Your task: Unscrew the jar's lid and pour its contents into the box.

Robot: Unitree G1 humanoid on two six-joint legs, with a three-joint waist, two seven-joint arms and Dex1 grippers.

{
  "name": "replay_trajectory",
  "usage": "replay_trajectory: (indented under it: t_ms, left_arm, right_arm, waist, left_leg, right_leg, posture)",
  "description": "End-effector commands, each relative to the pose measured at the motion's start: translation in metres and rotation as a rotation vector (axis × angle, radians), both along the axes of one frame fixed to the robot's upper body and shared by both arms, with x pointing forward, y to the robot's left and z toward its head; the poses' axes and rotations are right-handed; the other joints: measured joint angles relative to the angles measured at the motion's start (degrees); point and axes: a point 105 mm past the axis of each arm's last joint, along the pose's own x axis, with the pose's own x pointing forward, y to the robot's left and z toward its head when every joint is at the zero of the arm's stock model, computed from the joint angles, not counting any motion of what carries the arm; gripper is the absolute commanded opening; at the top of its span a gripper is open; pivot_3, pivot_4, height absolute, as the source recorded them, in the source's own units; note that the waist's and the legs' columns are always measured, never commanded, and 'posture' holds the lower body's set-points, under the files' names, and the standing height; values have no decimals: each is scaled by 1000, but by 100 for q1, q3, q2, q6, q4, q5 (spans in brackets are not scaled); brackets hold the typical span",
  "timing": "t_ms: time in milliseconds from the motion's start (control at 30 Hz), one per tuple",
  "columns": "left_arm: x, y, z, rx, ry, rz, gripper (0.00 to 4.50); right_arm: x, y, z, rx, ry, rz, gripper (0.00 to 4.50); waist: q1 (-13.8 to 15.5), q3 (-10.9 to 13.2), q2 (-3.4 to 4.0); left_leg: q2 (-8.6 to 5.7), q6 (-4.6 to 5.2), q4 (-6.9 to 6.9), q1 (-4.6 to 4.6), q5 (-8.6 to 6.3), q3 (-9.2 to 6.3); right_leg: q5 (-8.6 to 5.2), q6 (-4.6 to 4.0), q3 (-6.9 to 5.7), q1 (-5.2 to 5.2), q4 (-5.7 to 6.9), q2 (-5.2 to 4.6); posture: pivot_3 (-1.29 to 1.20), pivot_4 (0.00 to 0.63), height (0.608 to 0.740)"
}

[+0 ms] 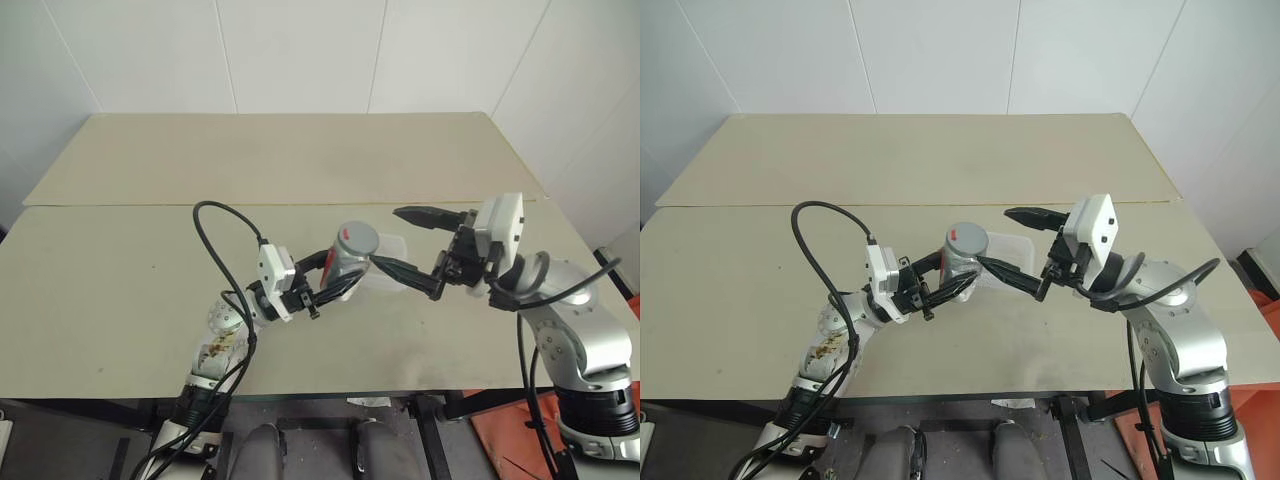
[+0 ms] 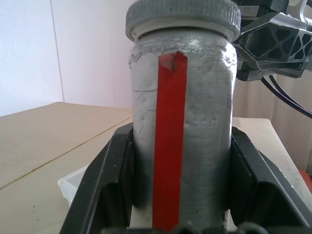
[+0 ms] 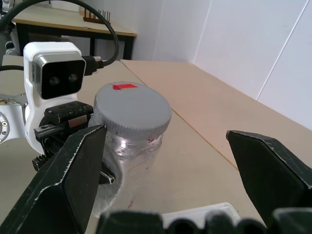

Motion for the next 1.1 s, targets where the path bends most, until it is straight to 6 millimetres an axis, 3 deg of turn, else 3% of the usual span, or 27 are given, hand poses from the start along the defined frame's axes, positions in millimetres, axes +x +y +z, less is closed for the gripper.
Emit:
replay_trajectory:
  t_ms: [33,233,467,733,1100]
  left_arm:
    - [-1,0,11,-25,-48,-11,2090]
    - [1,-1,11,-23,-51,-10,2090]
    - [0,-3,10,-16,-61,-10,2090]
    - [-2,-6,11,-19,-73,-18,2090]
    - [-4,-7,13,-33,-86,-8,2090]
  right_arm:
    - [-1,-12,13,1,-74,-47,4500]
    - [-1,-19,14,-6,-75,-68,4500]
    - [-29,-3,23,28,21,116,4500]
    - [-12,24,20,71,59,120,4500]
    - [-6,37,14,87,93,176,4500]
  waist:
    - [1,0,0]
    - [1,0,0]
    - [-8,0,0]
    - [-9,0,0]
    - [5,0,0]
  left_leg:
    - [0,0,0,0,0,0]
    - [0,0,0,0,0,0]
    - [0,0,-1,-2,0,0]
    - [0,0,1,3,0,-1]
    - [0,0,-1,-6,0,0]
  right_leg:
    - [0,0,0,0,0,0]
    - [0,0,0,0,0,0]
    - [0,0,0,0,-3,-1]
    - [1,-3,1,1,1,1]
    - [5,-6,0,-1,-7,-1]
  posture:
    - [0,150,740]
    - [0,150,740]
    - [0,150,740]
    - [0,150,740]
    - [0,150,740]
